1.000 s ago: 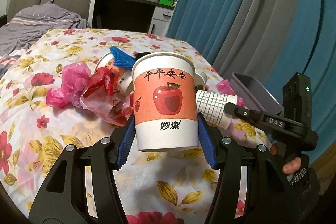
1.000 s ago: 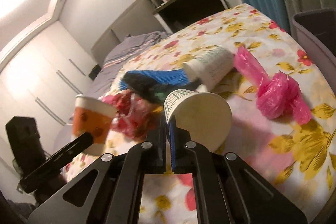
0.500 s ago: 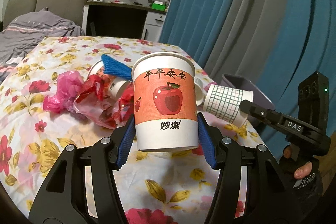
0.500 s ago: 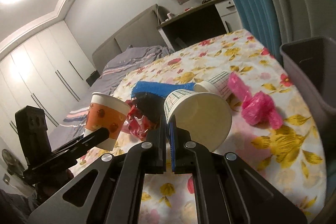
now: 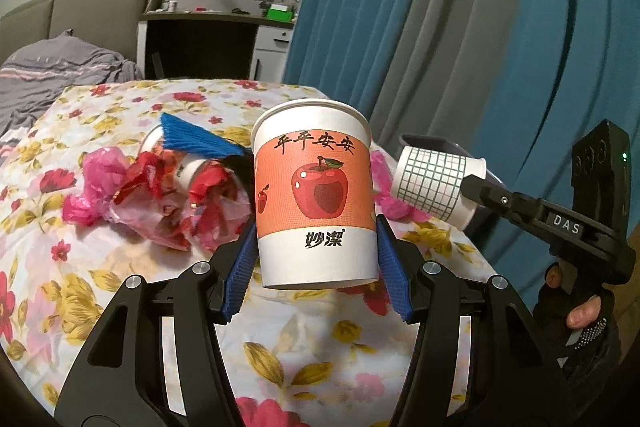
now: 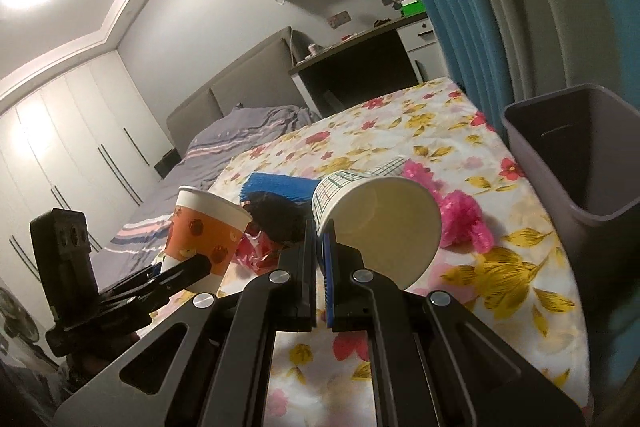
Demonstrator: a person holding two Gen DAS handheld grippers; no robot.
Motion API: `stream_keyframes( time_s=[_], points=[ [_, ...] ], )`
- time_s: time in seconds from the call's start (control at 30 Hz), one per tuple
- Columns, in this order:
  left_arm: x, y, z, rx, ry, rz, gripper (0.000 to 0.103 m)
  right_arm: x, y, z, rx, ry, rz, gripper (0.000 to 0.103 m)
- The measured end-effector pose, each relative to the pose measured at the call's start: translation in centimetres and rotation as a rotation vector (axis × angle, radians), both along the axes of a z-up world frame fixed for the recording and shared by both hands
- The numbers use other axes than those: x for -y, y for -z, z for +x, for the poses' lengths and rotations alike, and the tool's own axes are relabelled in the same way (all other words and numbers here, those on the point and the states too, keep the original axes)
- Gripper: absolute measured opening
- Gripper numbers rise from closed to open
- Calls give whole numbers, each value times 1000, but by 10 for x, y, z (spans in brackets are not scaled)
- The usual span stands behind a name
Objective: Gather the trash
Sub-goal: 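Carry the apple-print cup and grid cup over the grey bin with both tools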
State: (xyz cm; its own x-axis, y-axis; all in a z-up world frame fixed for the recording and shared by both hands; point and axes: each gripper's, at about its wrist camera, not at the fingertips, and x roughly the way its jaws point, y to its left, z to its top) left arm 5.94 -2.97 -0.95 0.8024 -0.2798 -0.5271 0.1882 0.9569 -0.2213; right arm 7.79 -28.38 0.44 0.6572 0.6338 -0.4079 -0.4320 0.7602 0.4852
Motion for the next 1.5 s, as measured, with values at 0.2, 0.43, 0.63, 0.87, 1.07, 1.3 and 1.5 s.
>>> stream_keyframes(
  time_s=[0.2, 0.43, 0.63, 0.87, 1.07, 1.3, 1.5],
  points=[
    [15, -1, 5, -3, 41, 0, 56, 16, -3, 0, 10, 37, -5, 4],
    [46, -10, 17, 18, 115, 9, 56, 43, -7, 4, 28, 108, -30, 4],
    [82, -20, 36, 28, 188, 11, 56, 78, -9, 16, 37, 205, -64, 4],
    [127, -29, 62, 34, 268, 12, 56, 114, -3, 34, 25, 310, -112, 4],
    [167, -29, 91, 31, 326, 6, 56, 134, 6, 47, -3, 362, -137, 4],
    [198, -18, 129, -23, 356, -25, 56, 150, 21, 65, -49, 396, -154, 4],
    [222, -4, 161, -86, 366, -35, 56, 157, 33, 76, -78, 400, -169, 4]
  ],
)
